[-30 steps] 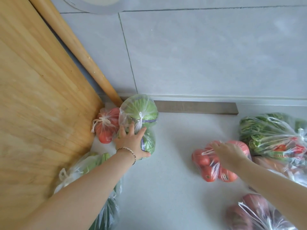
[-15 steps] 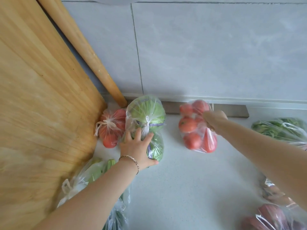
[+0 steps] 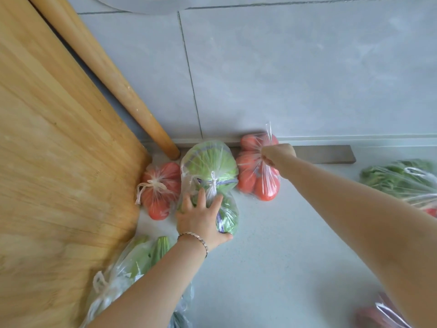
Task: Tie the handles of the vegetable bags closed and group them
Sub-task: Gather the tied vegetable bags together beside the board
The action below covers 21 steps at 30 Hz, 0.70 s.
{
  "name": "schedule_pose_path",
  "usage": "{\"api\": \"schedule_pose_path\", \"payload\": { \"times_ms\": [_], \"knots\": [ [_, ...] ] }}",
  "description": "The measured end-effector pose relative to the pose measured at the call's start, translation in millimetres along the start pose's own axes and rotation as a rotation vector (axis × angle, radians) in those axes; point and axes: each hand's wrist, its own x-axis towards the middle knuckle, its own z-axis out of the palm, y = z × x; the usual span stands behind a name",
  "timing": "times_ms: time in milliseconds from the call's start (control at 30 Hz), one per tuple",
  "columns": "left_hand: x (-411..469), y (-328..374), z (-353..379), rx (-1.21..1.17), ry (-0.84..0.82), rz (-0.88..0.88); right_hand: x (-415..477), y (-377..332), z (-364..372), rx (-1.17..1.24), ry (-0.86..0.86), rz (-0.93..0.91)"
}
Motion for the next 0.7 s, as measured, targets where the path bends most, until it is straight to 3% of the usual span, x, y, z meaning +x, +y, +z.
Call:
{"api": "schedule_pose_path", "payload": {
  "times_ms": [200, 367, 433, 500, 600, 700],
  "knots": [
    [-4.4, 9.7, -5.5, 0.054, -0.02, -0.043, -39.0, 34.6, -51.8, -0.135, -0.115, -0.195],
    [-23.8, 57.8, -13.1, 0.324, -0.036, -0.085, -94.1, 90.3, -123.3, -0.46, -0.226, -0.284],
    [-35.2, 95.5, -8.4, 0.313, -0.005, 0.055, -108.5, 120.4, -165.2, -0.669, -0.173, -0.332],
    [-53.2, 150.5, 3.2, 0.208, -0.006, 0.301, -121.5, 156.9, -220.2, -0.804, -0.039, -0.296],
    [-74.3, 211.2, 20.2, 0.037, -0.108, 0.602, -126.5, 194.7, -270.1, -0.834, 0.133, -0.196],
    [-95.4, 279.8, 47.1, -0.071, -0.208, 0.746, -127.5, 236.2, -315.6, -0.767, 0.303, -0.059]
  ]
}}
